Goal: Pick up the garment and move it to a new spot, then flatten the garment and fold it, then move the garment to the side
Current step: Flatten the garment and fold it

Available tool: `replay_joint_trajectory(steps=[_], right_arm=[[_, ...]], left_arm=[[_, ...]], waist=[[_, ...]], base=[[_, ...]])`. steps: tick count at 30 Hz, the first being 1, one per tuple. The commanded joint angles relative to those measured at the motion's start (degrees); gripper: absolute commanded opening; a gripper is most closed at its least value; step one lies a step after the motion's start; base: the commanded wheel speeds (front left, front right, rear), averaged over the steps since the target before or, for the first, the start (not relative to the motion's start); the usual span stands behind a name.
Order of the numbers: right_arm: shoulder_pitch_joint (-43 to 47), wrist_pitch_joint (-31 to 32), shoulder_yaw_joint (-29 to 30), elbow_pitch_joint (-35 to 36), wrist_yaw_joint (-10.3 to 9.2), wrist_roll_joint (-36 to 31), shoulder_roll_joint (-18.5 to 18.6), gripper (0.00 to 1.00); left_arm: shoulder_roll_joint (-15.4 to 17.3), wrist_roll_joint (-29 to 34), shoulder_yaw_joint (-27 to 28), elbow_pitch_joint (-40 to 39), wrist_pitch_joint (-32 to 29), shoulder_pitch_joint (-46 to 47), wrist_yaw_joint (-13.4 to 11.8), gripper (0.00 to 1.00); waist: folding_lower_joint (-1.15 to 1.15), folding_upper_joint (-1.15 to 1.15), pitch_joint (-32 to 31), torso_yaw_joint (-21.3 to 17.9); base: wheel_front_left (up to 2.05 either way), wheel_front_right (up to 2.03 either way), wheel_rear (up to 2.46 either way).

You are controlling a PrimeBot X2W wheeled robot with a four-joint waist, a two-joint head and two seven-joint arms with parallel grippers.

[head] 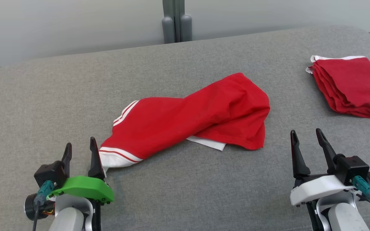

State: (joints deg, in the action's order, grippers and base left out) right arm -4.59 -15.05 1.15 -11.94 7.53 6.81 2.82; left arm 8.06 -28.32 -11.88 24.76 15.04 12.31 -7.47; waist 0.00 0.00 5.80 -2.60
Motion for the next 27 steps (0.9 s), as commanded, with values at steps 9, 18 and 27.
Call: replay_joint_trajectory(steps=[9,18,27], right_arm=[[-0.2,0.46,-0.24,-2.07,-0.09,-4.13,0.15,1.0],[-9.12,3.36,5.3,-12.24,-0.09,-8.78,1.5,1.0],[-20.13,8.01,4.13,-27.38,-0.1,-3.33,6.28,1.0]], left_arm=[[-3.29,3.79,-1.93,-7.82,0.16,-4.48,1.3,1.0],[-4.95,4.68,-7.11,-10.83,0.1,-4.36,1.88,1.0],[-5.11,4.94,-9.04,-12.21,0.1,-2.54,1.39,1.0]], waist=[[0.0,0.0,-2.21,4.8],[0.0,0.0,2.2,9.82],[0.0,0.0,5.66,12.87]], base=[[0.0,0.0,0.0],[0.0,0.0,0.0],[0.0,0.0,0.0]])
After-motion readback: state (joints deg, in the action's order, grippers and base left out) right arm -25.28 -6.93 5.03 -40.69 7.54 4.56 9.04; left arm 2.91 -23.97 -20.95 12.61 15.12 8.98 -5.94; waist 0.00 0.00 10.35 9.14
